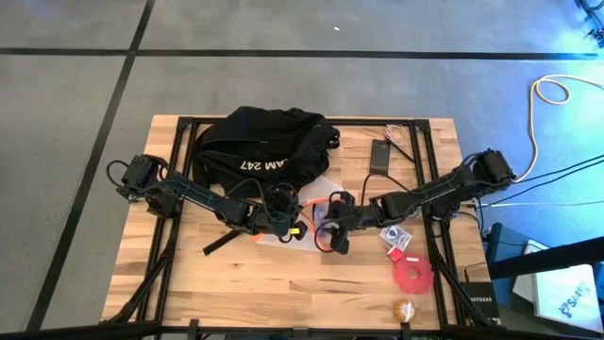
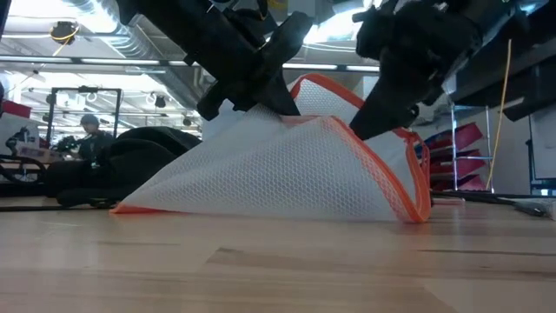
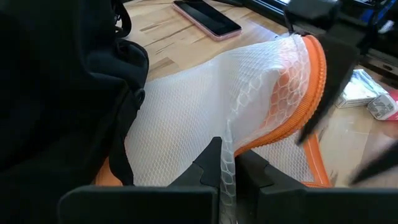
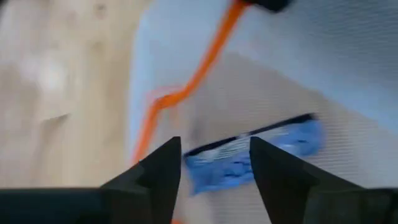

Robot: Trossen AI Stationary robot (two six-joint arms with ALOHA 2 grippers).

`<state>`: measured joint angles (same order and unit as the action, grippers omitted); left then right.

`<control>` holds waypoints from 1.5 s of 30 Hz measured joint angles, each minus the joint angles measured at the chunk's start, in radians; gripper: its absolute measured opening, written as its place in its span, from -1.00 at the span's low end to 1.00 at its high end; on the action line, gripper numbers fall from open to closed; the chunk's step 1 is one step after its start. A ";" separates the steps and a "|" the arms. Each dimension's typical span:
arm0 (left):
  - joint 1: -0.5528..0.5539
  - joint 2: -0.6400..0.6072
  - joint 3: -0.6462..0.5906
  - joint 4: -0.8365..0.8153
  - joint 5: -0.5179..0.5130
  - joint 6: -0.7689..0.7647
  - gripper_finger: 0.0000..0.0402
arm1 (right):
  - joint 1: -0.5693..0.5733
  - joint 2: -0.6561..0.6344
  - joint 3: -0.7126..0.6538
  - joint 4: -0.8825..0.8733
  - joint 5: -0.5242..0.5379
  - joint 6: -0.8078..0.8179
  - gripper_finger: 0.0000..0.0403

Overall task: Unpack backpack
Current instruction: Put the pink charger adapter into the zipper pouch

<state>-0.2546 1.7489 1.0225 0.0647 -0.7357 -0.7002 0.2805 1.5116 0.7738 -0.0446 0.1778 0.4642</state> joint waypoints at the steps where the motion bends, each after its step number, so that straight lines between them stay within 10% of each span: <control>1: 0.000 0.000 0.000 0.000 0.000 0.000 -1.00 | 0.006 0.000 0.006 -0.007 -0.039 -0.003 -0.11; 5: 0.000 0.000 0.000 0.000 0.000 0.000 -1.00 | 0.050 0.000 0.012 -0.013 -0.159 -0.031 -0.11; 14: 0.000 0.000 0.000 0.000 0.000 0.000 -1.00 | 0.128 -0.011 -0.003 -0.154 -0.084 -0.049 -0.23; 29: 0.000 0.001 0.000 0.000 0.000 -0.002 -1.00 | 0.250 -0.084 -0.001 -0.688 -0.311 0.602 -0.26; 45: 0.000 0.001 0.000 0.000 0.000 -0.003 -1.00 | 0.388 -0.090 0.109 -0.943 -0.197 0.787 -0.26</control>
<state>-0.2543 1.7496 1.0225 0.0647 -0.7357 -0.7033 0.6686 1.4220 0.8829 -0.9872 -0.0190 1.2514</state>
